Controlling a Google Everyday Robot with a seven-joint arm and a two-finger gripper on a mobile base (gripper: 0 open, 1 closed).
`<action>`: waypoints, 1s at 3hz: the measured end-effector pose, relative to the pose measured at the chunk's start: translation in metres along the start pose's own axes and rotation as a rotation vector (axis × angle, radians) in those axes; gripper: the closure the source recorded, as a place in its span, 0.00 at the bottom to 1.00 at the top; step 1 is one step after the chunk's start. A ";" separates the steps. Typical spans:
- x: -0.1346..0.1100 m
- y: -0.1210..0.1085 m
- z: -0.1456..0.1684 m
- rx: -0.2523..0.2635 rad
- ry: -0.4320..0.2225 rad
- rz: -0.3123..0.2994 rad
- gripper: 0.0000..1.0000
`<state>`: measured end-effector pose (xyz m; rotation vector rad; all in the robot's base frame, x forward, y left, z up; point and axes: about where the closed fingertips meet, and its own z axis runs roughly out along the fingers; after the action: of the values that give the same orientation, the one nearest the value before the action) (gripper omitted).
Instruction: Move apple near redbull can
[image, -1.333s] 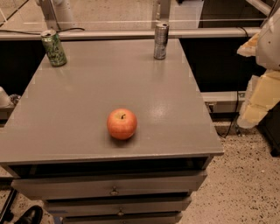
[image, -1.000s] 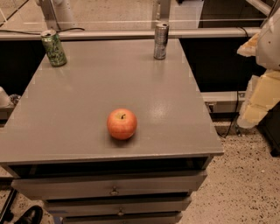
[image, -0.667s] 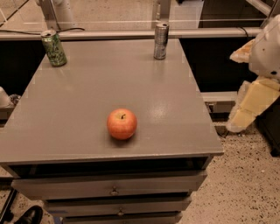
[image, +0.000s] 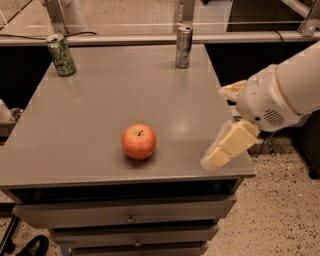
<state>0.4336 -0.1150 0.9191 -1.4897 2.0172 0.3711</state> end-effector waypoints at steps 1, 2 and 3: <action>-0.029 0.024 0.036 -0.055 -0.154 0.021 0.00; -0.058 0.043 0.073 -0.083 -0.270 0.013 0.00; -0.081 0.052 0.101 -0.090 -0.351 0.007 0.00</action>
Offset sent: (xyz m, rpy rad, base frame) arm -0.0039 0.1561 -0.0477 0.4132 -0.0469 0.1090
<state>0.4308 0.0204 0.8830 -1.3606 1.7460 0.6836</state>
